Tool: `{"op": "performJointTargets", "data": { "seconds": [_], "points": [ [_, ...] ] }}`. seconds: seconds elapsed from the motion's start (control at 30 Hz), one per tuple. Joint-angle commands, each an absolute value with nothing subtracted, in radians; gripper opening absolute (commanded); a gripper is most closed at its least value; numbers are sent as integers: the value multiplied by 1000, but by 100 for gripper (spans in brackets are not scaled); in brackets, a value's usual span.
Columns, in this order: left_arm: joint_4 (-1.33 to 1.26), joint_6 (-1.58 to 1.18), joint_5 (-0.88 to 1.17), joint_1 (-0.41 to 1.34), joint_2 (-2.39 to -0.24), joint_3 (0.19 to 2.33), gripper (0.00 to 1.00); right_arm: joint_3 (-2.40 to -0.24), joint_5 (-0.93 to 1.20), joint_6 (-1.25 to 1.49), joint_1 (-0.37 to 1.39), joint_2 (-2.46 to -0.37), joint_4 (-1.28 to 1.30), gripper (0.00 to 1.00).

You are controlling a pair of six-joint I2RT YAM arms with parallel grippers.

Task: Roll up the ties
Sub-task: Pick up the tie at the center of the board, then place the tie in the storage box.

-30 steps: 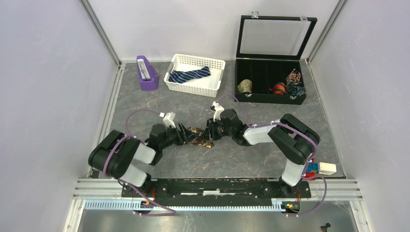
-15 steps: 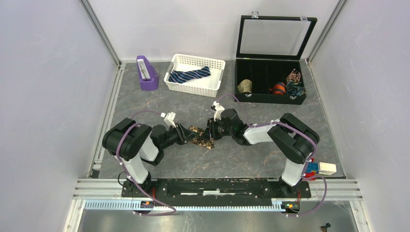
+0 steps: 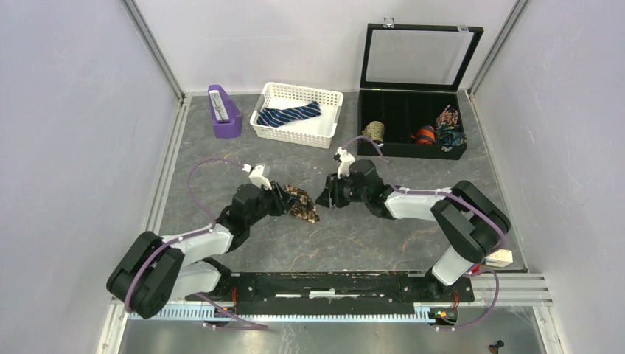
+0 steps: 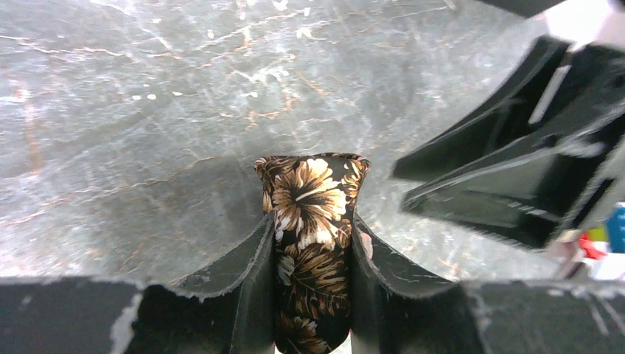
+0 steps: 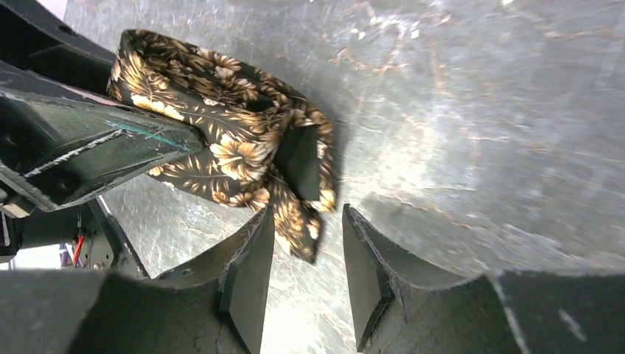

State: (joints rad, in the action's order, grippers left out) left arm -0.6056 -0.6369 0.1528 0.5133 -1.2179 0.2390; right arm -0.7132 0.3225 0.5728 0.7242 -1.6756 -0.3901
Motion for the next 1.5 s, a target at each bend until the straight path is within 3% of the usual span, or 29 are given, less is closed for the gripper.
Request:
{"op": "performJointTargets", "data": {
  "seconds": [0.0,0.43,0.83,1.13,1.47],
  "points": [
    [-306,-508,-78,570,-1150,308,14,-684,299,515,670,-1556,-339,46],
    [59,-405,-501,832,-1247,589,14,-575,266,445,536,-1367,-264,46],
    [144,-313,-463,883,-1416,942,13,-546,-92,386,447,-1090,-51,44],
    [215,-254,-384,904,-1657,1349,13,-535,-369,359,426,-863,68,44],
    [272,-253,-265,910,-1931,1818,13,-524,-526,347,417,-699,138,43]
  ]
}}
